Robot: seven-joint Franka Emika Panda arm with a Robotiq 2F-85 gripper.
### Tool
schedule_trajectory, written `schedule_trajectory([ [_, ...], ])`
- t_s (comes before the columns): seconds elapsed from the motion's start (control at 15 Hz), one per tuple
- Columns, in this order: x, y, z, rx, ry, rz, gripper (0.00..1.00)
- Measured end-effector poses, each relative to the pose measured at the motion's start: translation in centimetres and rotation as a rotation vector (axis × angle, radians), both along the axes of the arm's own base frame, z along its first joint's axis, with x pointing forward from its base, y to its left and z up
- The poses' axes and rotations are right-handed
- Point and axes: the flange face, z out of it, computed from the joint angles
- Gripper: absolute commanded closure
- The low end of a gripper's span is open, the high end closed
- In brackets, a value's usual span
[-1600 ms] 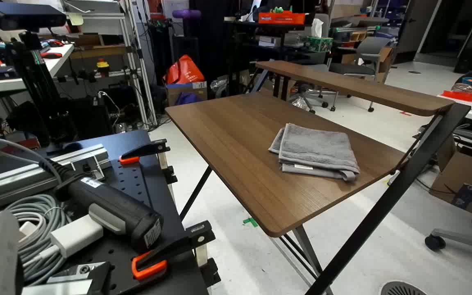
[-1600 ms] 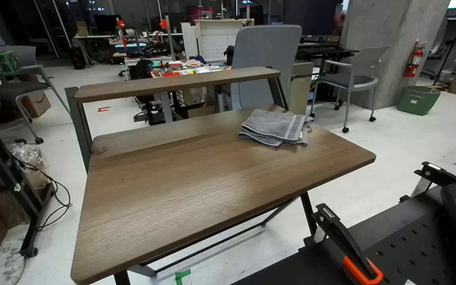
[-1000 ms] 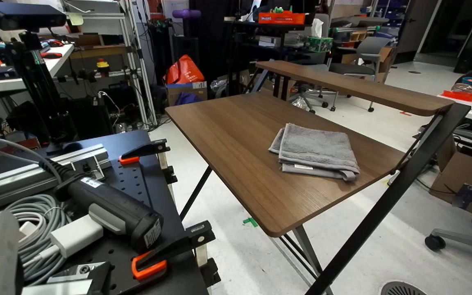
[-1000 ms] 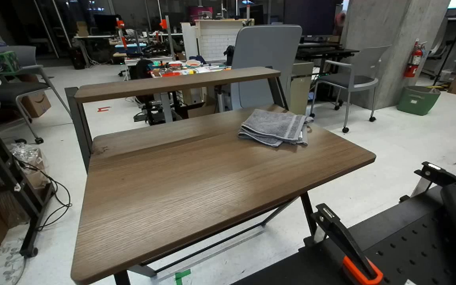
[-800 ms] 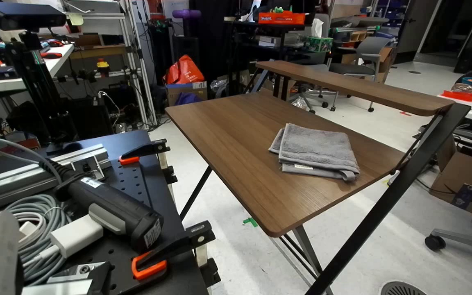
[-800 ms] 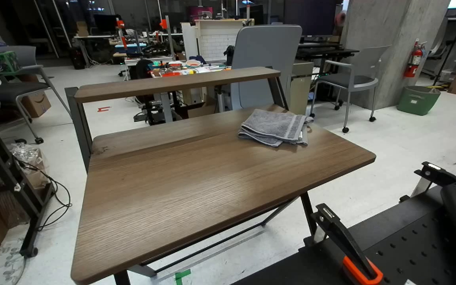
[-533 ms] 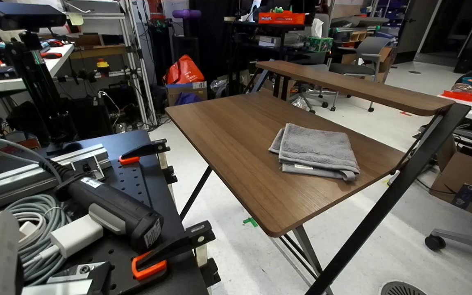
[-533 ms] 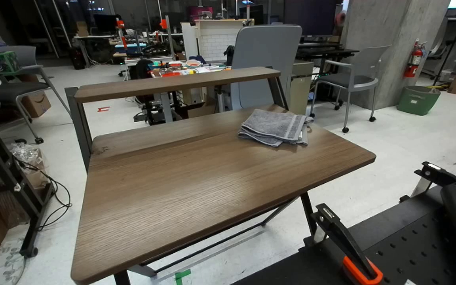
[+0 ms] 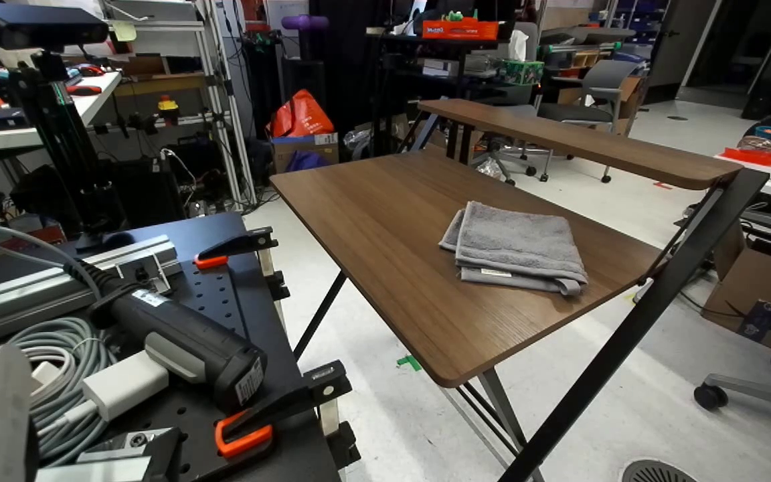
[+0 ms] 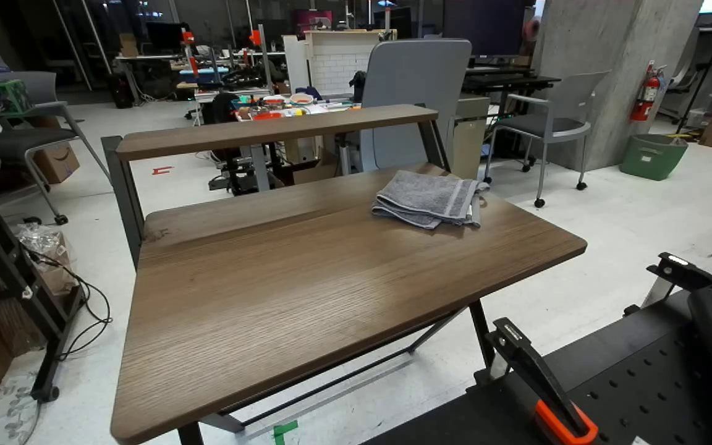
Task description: Move the towel slightly to the left
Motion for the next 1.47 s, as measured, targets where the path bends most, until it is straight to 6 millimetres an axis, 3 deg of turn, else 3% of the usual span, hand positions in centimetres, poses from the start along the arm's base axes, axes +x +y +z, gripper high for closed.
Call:
schedule_trajectory([
  [0.53,10.9,-2.6,-8.4,-0.025,0.006,-0.219,0.0],
  [0.87,16.4,-3.6,-12.5,-0.025,0.044,-0.325,0.0],
  [1.2,20.6,-3.5,-16.5,-0.029,0.078,-0.378,0.0],
  [1.47,21.5,-3.1,-18.0,-0.033,0.093,-0.375,0.0],
])
